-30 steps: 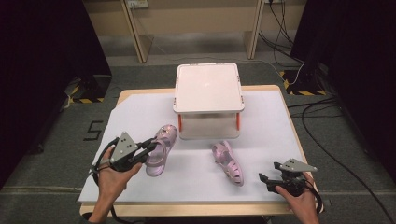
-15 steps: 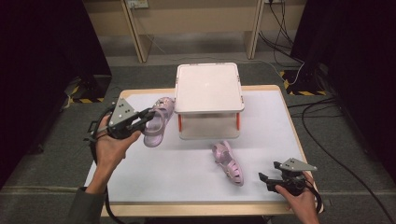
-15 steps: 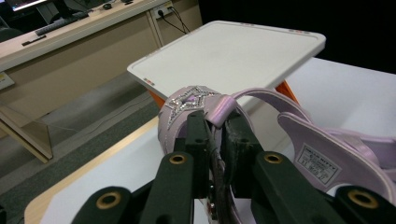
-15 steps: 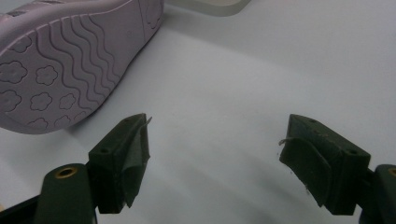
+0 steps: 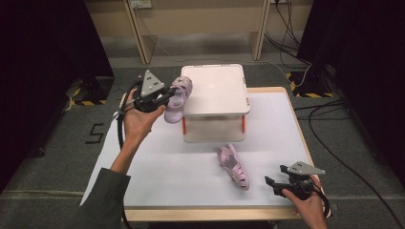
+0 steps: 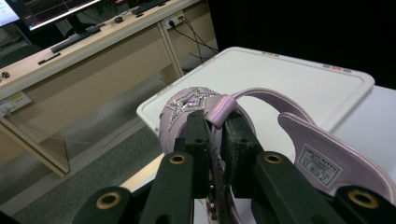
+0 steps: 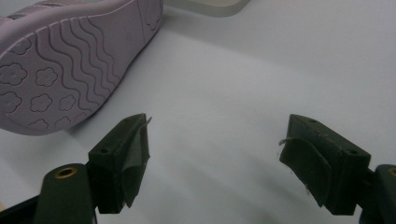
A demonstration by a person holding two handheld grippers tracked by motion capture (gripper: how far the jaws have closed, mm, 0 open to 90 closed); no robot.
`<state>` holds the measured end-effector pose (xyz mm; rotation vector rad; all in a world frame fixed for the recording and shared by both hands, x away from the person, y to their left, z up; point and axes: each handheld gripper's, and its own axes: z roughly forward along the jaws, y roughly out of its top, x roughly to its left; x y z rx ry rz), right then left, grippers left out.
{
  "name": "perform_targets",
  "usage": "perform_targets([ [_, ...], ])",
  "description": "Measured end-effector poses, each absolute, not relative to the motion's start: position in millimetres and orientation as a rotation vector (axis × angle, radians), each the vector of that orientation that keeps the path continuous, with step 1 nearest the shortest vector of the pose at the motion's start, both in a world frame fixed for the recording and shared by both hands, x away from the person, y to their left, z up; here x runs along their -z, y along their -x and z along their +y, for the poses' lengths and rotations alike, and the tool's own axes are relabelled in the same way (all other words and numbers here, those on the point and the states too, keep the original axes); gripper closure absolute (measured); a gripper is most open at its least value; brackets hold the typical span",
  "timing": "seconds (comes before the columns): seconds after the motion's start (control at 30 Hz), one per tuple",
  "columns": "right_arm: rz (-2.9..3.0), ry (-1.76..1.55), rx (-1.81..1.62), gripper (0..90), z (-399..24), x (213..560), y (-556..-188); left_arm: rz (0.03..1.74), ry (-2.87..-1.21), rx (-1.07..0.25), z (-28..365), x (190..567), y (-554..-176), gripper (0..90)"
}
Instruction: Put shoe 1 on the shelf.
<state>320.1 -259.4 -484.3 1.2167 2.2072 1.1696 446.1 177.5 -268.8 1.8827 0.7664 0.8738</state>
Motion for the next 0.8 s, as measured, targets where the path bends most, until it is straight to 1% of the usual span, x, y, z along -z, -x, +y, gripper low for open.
perform_targets([
  [0.07, 2.212, -1.216, -1.174, 22.9, -259.2, 484.8, -320.5, 0.776, -1.892, -0.885, 163.6, 267.7, -462.3, 81.6],
  [0.43, 2.214, -1.207, -1.197, 22.9, -260.2, 483.2, -319.2, 0.792, -1.925, -0.913, 118.1, 271.9, -507.6, 81.5],
  [0.8, 2.219, -1.199, -1.196, 22.8, -260.0, 482.9, -318.4, 0.830, -1.932, -0.944, 110.1, 287.2, -528.6, 81.5],
])
